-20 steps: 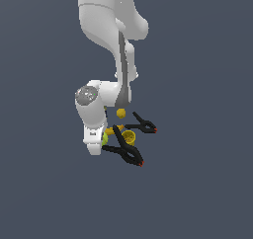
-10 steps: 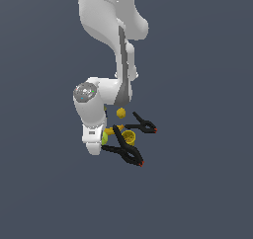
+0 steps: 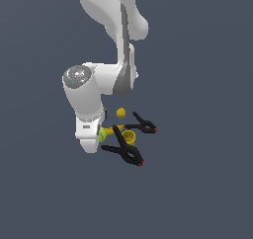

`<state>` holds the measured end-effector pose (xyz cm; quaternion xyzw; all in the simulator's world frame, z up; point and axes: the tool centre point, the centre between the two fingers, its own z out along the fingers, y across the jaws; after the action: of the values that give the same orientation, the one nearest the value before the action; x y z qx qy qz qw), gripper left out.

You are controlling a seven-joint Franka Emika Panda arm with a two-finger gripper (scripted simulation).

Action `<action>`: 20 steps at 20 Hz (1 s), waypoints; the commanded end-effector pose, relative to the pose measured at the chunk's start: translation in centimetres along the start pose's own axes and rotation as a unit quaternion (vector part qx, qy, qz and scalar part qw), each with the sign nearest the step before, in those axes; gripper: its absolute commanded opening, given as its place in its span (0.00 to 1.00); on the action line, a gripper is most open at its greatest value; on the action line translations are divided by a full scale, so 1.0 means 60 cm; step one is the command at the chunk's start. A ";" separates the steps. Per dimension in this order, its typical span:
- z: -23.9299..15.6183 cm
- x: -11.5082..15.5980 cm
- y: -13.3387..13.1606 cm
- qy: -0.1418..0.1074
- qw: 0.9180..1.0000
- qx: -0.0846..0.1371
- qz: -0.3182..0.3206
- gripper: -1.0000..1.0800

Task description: Pick up a designated object from a clutter of objects.

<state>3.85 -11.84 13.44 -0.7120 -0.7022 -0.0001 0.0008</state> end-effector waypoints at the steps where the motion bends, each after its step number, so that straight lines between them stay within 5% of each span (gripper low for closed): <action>1: -0.043 0.002 0.012 0.000 1.000 -0.001 0.000 0.00; 20: -0.328 0.010 0.096 0.000 1.000 -0.001 0.001 0.00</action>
<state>9.35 -11.35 32.10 -0.7123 -0.7019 -0.0005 0.0005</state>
